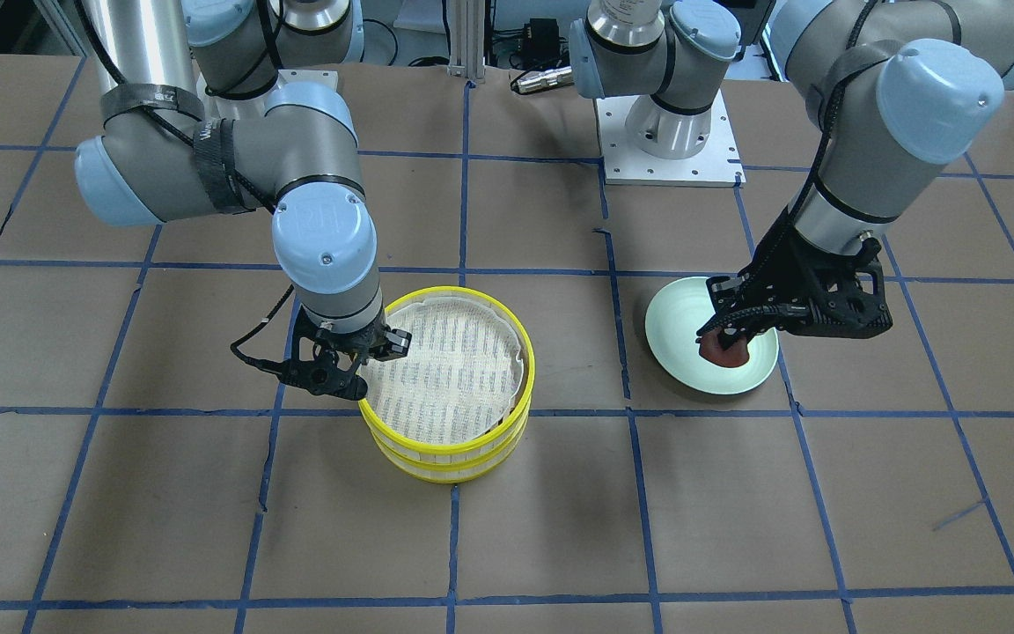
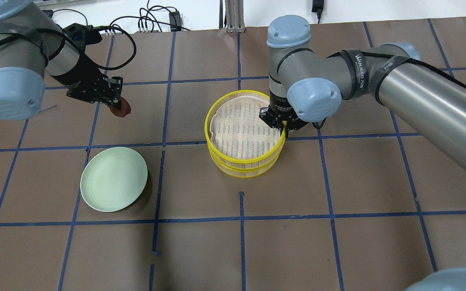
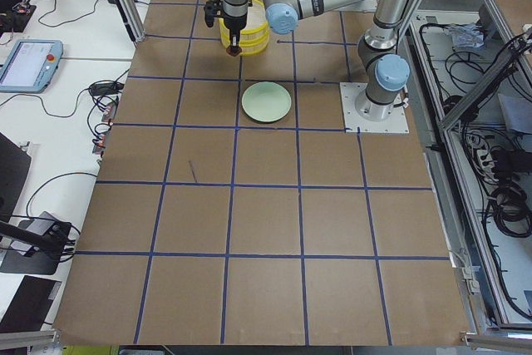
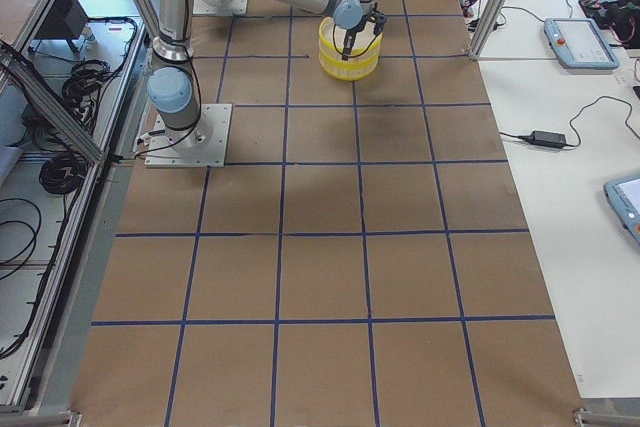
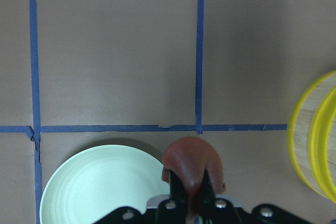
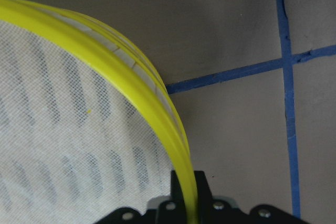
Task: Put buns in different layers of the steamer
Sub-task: 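Release brown bun into top tier with left gripper while right withdraws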
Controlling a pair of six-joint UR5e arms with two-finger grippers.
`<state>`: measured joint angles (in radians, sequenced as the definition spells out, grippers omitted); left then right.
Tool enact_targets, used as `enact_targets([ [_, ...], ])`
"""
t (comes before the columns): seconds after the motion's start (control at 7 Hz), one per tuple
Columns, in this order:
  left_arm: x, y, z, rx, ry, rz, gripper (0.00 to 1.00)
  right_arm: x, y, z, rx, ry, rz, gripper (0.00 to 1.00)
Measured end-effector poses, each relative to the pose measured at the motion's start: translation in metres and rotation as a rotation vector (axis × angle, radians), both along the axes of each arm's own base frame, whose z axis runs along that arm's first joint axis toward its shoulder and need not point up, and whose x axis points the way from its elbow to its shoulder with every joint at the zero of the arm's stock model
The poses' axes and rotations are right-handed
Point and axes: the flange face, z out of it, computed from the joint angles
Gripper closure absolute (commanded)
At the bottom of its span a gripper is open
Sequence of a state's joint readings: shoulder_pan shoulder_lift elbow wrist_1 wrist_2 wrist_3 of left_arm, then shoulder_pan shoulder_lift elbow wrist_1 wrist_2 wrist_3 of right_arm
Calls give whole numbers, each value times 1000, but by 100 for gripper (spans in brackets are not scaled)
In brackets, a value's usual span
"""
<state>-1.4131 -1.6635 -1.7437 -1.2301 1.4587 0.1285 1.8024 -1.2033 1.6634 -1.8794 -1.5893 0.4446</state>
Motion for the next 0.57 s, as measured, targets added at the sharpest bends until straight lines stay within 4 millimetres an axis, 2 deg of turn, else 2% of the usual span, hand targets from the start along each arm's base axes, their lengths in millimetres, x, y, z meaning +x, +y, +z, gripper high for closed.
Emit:
enact_targets([
  [0.14,0,0,1,-1,0,0,100,2,1,0,2,-12,-1,90],
  [0.29,0,0,1,-2,0,0,100,3,1,0,4,-16,0,58],
  [0.43,-2,0,1,-2,0,-2,100,3,1,0,4,-14,3,21],
  [0.57,-7,1,0,0,3,-4,100,2,2,1,3,-12,8,17],
])
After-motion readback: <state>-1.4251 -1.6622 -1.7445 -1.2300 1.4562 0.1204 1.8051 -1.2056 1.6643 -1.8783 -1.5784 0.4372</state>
